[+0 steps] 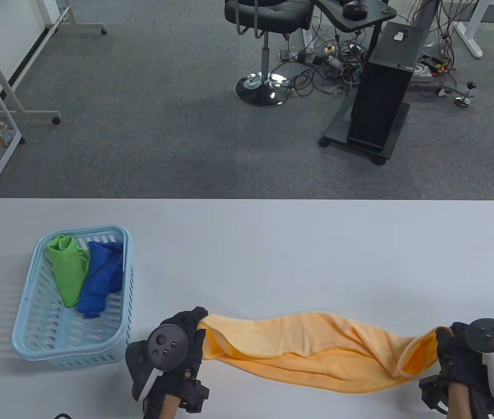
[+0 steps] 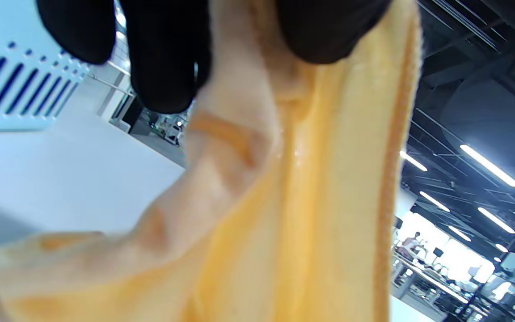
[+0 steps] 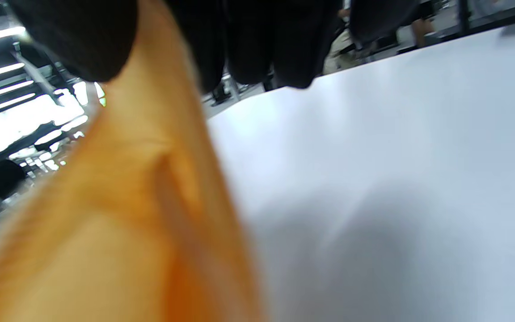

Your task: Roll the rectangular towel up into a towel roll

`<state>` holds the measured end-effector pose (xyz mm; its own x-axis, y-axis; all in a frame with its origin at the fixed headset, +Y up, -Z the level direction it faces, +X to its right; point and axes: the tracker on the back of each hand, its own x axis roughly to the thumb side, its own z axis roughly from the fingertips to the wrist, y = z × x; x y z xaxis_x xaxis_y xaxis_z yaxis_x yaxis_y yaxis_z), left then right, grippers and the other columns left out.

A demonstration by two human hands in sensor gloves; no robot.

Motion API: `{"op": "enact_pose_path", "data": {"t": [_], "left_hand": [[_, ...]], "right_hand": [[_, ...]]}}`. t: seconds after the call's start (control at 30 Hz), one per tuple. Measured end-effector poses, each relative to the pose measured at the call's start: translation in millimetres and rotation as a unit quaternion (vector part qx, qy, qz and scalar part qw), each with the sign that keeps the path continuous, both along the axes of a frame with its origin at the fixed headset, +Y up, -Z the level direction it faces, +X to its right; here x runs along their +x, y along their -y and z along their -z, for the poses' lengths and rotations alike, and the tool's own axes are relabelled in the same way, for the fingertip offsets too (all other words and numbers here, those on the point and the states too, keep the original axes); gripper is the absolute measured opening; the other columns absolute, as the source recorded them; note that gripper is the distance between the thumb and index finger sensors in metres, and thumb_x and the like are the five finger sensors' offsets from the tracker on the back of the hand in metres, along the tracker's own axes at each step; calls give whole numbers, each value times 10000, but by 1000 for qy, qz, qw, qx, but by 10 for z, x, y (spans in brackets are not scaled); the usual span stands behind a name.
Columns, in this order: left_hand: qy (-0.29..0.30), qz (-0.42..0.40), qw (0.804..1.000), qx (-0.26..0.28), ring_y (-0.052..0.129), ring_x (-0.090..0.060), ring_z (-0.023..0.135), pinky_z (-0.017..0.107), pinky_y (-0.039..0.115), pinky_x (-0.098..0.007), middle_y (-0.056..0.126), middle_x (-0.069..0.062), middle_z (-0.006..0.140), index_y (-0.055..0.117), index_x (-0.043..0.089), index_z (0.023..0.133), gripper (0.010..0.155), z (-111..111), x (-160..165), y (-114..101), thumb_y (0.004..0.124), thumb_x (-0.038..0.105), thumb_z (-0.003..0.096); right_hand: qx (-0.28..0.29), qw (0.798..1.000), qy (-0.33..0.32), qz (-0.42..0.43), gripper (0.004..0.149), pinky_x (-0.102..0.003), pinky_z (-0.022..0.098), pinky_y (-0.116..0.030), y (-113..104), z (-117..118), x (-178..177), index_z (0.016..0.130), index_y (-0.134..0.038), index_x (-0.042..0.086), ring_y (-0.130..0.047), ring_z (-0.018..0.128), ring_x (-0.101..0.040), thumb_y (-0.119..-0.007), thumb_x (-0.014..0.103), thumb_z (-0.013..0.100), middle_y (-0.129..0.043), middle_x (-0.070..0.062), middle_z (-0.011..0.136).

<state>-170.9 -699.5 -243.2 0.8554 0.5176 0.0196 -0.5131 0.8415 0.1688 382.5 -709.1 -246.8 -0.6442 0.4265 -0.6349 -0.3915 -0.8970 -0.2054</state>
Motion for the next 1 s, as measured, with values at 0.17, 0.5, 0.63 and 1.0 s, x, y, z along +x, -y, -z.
{"op": "enact_pose_path", "data": {"t": [0.17,0.5,0.63,1.0], "left_hand": [[-34,20,998,44,953,-345,764,608,690,-615,998,-48,706,840,337,834,431,-78,-17,-42,837,362,404],[-9,53,999,0,953,-356,778,603,697,-618,1001,-70,770,941,227,655,390,-53,48,74,859,478,368],[-4,46,999,-3,958,-360,771,598,700,-620,1008,-78,763,953,219,646,398,-28,61,107,846,488,372],[-5,32,999,-17,949,-369,785,603,691,-625,1003,-89,782,962,224,673,416,-17,36,131,831,487,378]], "right_hand": [[-22,999,-26,-30,734,-656,674,-469,26,52,-138,950,-672,112,-652,917,-392,-773,487,327,-559,-166,997],[-76,997,27,-21,605,-657,671,-468,140,-82,99,831,-791,125,-660,906,-399,-785,462,329,-585,-172,980],[-123,986,-116,-7,475,-647,676,-491,260,79,-234,684,-907,140,-697,899,-380,-798,433,325,-688,-134,936],[-333,911,-205,-129,745,-651,720,-391,589,229,-736,913,-572,153,-404,1006,-417,-847,460,293,-293,-153,1054]]}}
